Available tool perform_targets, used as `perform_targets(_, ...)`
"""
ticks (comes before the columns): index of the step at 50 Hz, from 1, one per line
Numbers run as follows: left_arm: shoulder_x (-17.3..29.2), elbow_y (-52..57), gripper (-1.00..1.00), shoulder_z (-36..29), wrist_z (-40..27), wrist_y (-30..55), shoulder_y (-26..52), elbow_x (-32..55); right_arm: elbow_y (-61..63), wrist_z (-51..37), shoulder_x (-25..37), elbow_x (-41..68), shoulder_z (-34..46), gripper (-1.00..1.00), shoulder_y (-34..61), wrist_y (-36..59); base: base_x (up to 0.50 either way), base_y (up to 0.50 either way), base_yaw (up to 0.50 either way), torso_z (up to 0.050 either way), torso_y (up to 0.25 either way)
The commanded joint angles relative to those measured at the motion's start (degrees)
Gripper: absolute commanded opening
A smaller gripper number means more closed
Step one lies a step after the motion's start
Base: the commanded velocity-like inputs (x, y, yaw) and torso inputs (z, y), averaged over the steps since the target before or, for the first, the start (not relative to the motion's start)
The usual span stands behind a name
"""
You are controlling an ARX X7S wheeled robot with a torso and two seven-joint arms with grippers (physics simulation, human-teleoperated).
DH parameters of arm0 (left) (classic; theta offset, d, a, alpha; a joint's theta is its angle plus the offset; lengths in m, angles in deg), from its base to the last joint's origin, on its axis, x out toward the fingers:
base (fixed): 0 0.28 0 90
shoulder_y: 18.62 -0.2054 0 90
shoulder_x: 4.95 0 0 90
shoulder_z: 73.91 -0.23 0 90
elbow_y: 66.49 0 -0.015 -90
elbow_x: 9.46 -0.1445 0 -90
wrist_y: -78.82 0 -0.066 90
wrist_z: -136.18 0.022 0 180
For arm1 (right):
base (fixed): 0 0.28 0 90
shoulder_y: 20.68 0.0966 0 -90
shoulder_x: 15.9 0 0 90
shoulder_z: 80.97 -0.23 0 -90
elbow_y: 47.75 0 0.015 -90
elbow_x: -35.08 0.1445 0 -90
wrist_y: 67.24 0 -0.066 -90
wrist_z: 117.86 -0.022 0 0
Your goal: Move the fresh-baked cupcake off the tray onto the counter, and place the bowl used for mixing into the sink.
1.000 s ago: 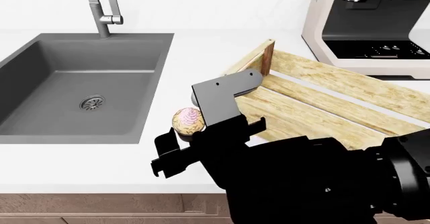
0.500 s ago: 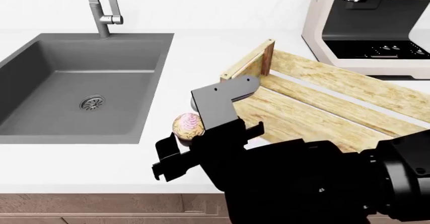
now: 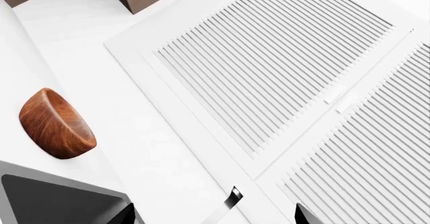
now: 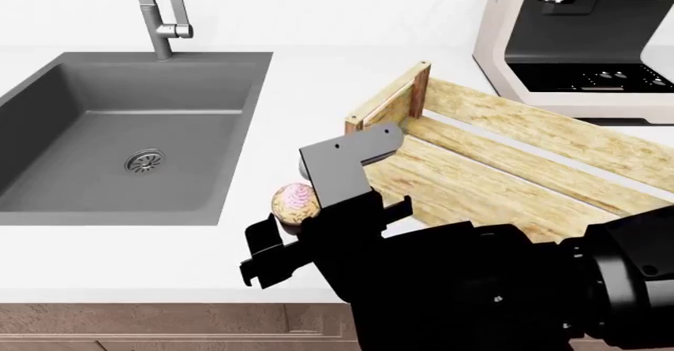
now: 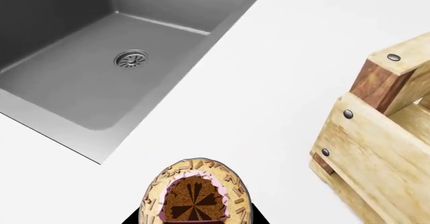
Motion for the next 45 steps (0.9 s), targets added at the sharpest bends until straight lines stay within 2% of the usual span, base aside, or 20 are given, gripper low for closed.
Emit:
perform_targets(1,-0.1,0.1,1.0,0.0,0.0,-0.2,-0.2,-0.1,-0.3,0.2,0.1,-0.7,-0.4,-1.0,-0.4,0.7,0.0,0.0,0.0,0.0,0.0)
perform_targets(45,0.1,0.0,1.0,-0.3,0.0,-0.6,-0.3,-0.2,-2.0,1.2,-0.4,-1.1,0.1,-1.0,-2.4,1.3,0.0,0.0,0.0,0.0,0.0)
